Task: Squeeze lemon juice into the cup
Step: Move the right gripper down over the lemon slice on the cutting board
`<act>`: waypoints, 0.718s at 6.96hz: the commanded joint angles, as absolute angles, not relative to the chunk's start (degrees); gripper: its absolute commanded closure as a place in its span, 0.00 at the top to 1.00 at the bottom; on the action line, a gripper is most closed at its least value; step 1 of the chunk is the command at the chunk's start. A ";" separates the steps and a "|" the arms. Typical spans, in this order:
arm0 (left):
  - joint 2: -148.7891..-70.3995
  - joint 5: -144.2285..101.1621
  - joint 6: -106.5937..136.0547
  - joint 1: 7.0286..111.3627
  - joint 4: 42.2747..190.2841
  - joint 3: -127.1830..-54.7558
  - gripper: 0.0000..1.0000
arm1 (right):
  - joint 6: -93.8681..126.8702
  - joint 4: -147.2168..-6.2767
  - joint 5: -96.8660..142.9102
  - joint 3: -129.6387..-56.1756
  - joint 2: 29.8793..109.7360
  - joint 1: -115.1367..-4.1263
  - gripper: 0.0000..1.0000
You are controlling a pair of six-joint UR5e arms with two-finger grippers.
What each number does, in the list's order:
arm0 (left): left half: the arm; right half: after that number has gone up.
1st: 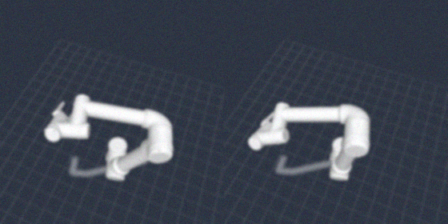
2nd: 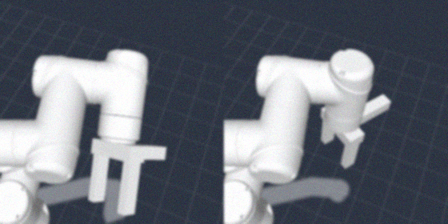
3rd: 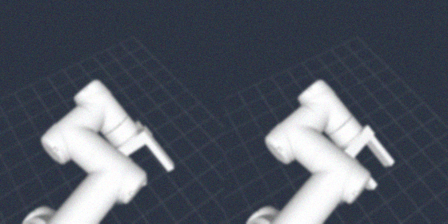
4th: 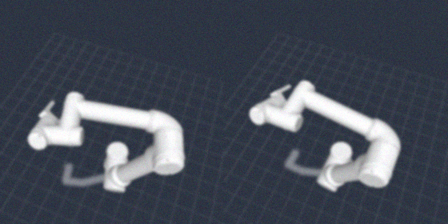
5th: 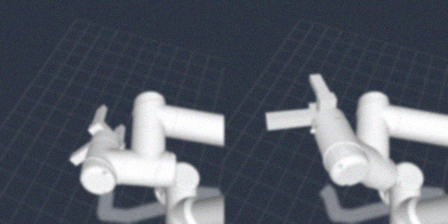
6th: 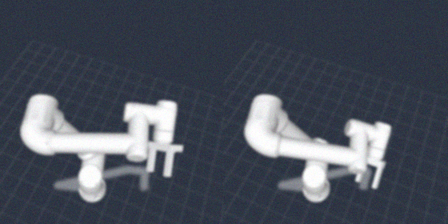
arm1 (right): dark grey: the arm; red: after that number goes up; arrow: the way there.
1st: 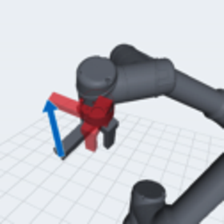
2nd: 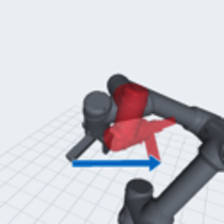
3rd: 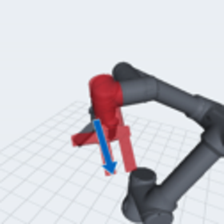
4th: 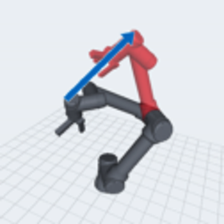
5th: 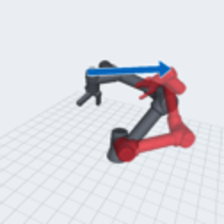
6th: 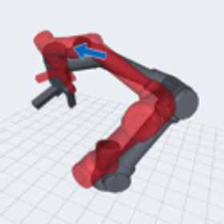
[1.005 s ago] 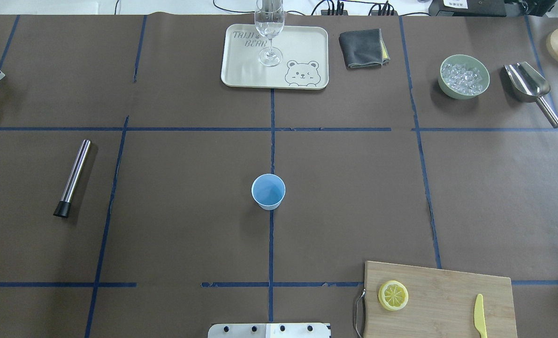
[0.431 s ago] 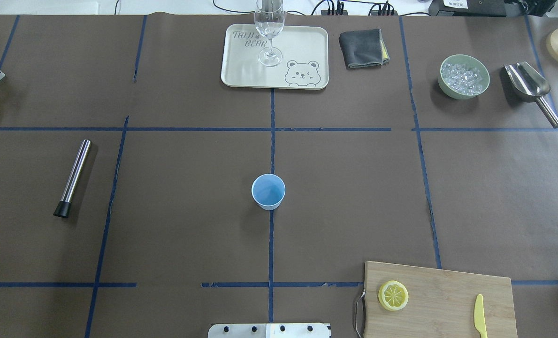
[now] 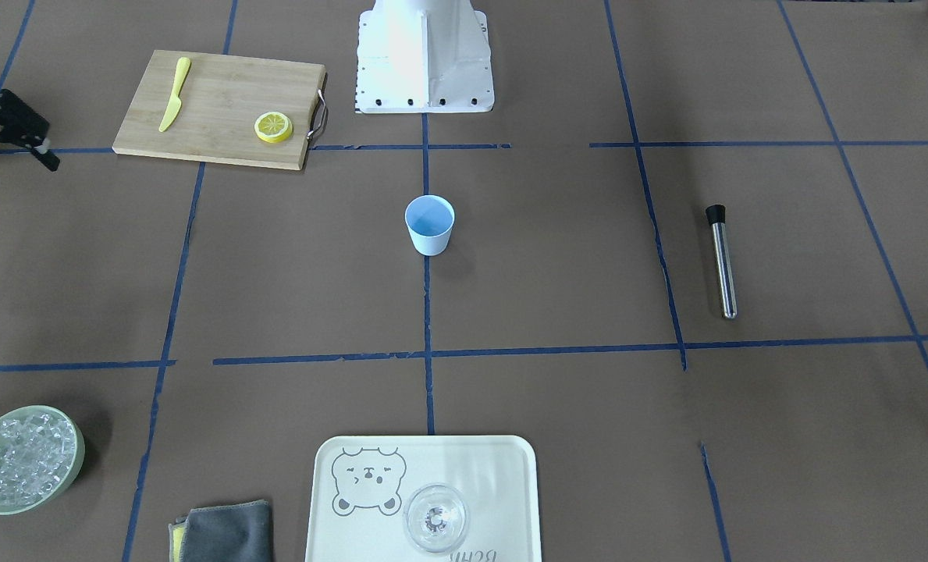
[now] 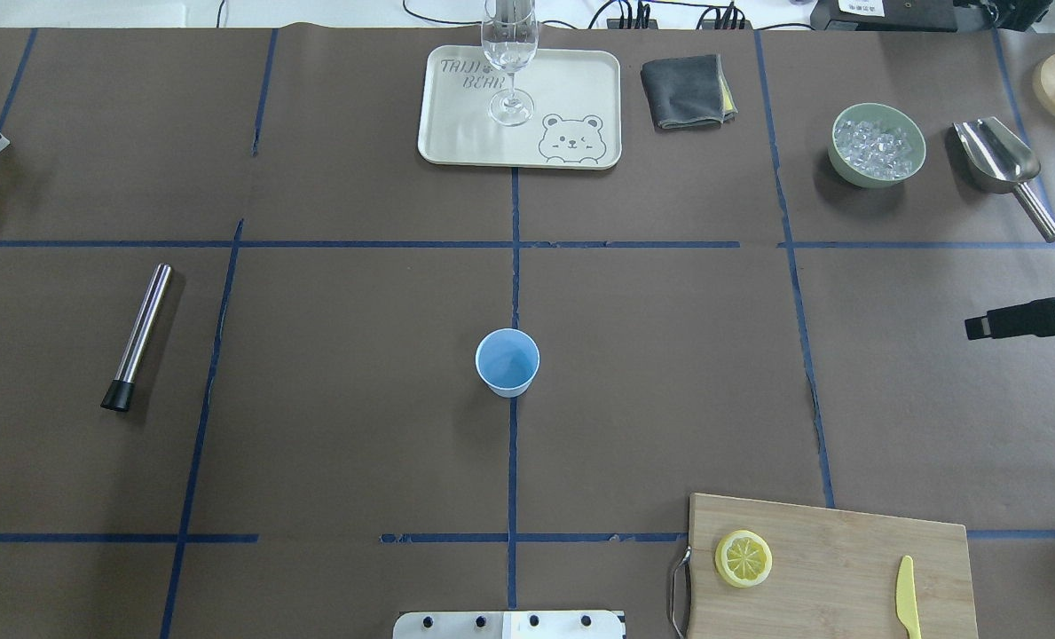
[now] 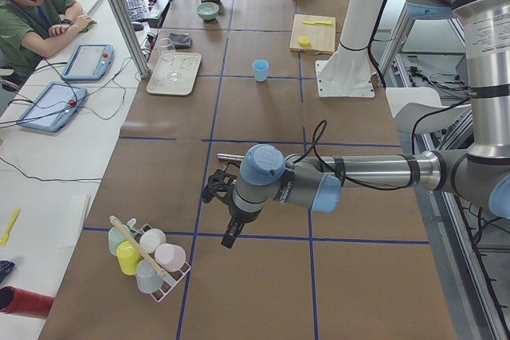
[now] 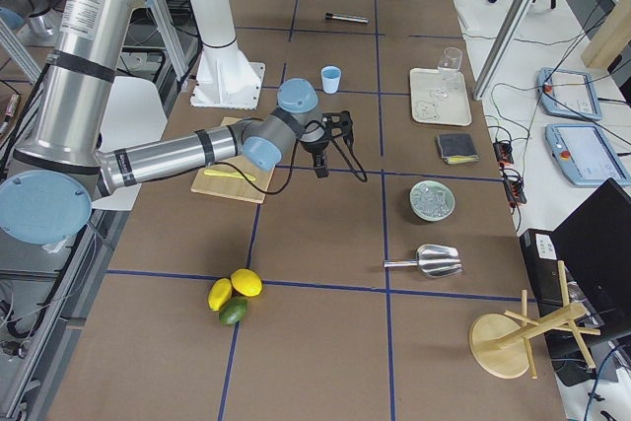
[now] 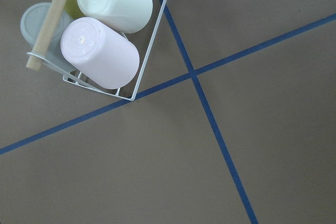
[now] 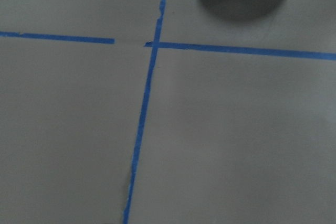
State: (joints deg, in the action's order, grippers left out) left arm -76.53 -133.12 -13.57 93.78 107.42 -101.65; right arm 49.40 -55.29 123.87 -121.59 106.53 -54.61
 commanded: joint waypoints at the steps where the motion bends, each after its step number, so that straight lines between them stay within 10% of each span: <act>1: -76.29 -135.17 -13.54 93.78 107.49 -101.95 1.00 | 64.78 -55.54 109.51 -128.37 106.79 -36.66 1.00; 5: -76.38 -135.26 -13.62 93.78 107.75 -102.04 1.00 | 83.13 -72.95 80.38 -133.79 98.90 -7.44 1.00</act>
